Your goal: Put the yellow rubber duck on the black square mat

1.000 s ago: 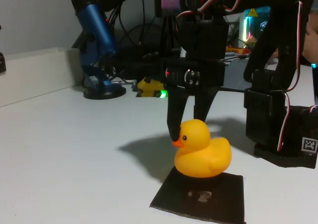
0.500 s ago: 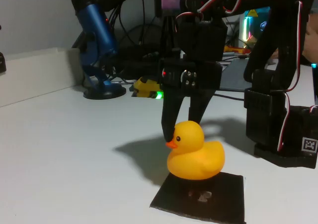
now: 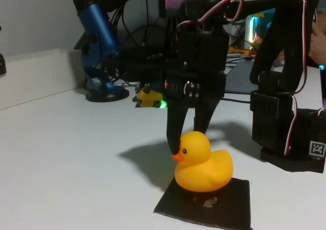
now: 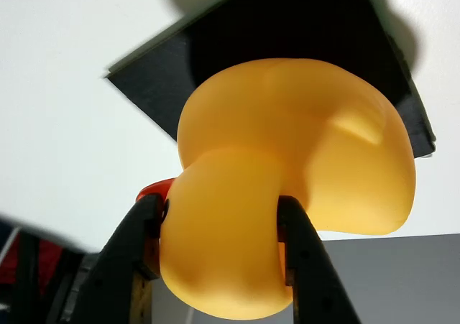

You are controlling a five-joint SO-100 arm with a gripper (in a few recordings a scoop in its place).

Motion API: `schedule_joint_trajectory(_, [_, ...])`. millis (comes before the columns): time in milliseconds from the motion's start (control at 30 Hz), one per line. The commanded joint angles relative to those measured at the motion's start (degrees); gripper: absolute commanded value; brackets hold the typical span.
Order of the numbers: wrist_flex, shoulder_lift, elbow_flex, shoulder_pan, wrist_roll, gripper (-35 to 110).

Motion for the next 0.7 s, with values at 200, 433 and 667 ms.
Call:
schedule_joint_trajectory(200, [0.6, 0.4, 0.4, -4.3, -0.7, 11])
schedule_joint_trajectory(433, [0.6, 0.4, 0.4, -11.2, -0.2, 26])
schedule_joint_trajectory(667, [0.6, 1.0, 0.3, -10.9, -0.4, 28])
